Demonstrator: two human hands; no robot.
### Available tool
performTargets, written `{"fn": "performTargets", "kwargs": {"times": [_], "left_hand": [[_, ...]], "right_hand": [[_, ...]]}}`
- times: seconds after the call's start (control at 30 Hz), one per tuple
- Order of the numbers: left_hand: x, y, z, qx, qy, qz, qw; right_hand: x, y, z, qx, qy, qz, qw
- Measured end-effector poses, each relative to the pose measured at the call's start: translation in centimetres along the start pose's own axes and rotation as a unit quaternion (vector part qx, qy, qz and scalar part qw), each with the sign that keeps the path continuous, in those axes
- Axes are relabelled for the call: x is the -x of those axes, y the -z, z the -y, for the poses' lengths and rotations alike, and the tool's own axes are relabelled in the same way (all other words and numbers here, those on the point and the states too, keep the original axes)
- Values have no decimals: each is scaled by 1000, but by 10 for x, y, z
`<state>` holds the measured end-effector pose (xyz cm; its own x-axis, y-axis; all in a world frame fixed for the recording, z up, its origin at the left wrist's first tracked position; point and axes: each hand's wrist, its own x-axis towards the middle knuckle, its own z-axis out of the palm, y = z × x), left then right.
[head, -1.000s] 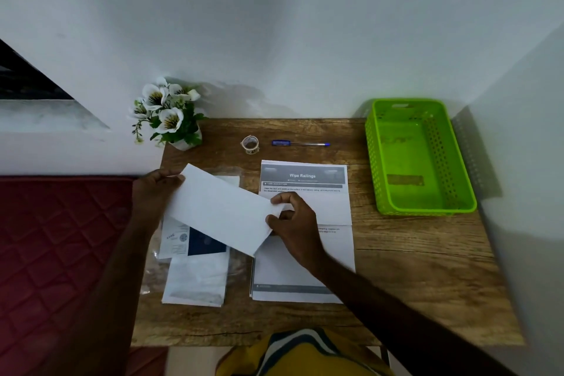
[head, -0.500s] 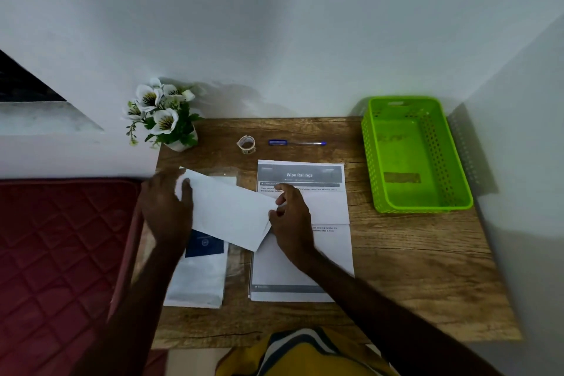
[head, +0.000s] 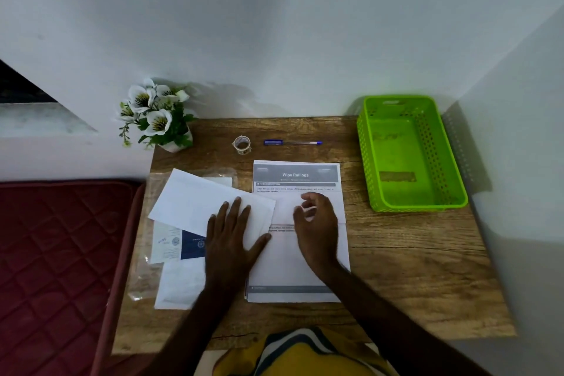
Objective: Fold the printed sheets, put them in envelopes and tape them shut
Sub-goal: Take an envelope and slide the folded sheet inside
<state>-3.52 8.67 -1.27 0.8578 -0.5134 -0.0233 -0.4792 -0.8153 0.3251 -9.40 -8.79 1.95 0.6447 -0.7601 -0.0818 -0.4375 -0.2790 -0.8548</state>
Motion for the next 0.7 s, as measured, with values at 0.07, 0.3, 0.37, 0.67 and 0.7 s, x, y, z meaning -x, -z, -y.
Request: {"fn": "performTargets", "kwargs": {"times": [0.07,0.3,0.37,0.67,0.7], "left_hand": [[0,-1,0,13,8,-4,1000],[2,-8,-4,15,22,-10,1000],[2,-10,-4,14,25,-10,1000],[3,-8,-9,3,38,-12,999],[3,-8,-9,1,37,-12,999]], "right_hand": [[3,20,-11,36,-40,-55,997],[-1,53,-28,118,-140,-58,981],[-4,52,-25,124,-146,-59,980],[-17,42,-18,144,-174,-61,972],[-18,42,-18,150,-177,-60,971]]}}
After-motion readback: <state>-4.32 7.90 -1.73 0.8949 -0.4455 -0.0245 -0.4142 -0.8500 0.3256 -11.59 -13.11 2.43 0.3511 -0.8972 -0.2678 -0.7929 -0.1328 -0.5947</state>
